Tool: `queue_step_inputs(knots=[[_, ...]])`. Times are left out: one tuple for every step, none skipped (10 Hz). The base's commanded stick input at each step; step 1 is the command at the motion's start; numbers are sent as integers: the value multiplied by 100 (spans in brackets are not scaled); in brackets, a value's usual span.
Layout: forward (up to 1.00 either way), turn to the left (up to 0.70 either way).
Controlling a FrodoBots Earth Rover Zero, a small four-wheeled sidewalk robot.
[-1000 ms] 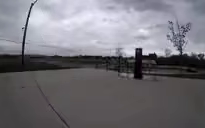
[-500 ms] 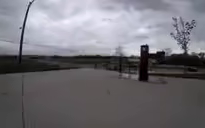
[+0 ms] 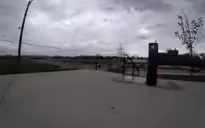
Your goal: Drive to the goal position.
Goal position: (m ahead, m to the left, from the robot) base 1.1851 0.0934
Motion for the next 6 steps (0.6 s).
queue_step_inputs(knots=[[100, 0], [100, -20], [100, 0], [100, 0], [100, 0], [100, 0]])
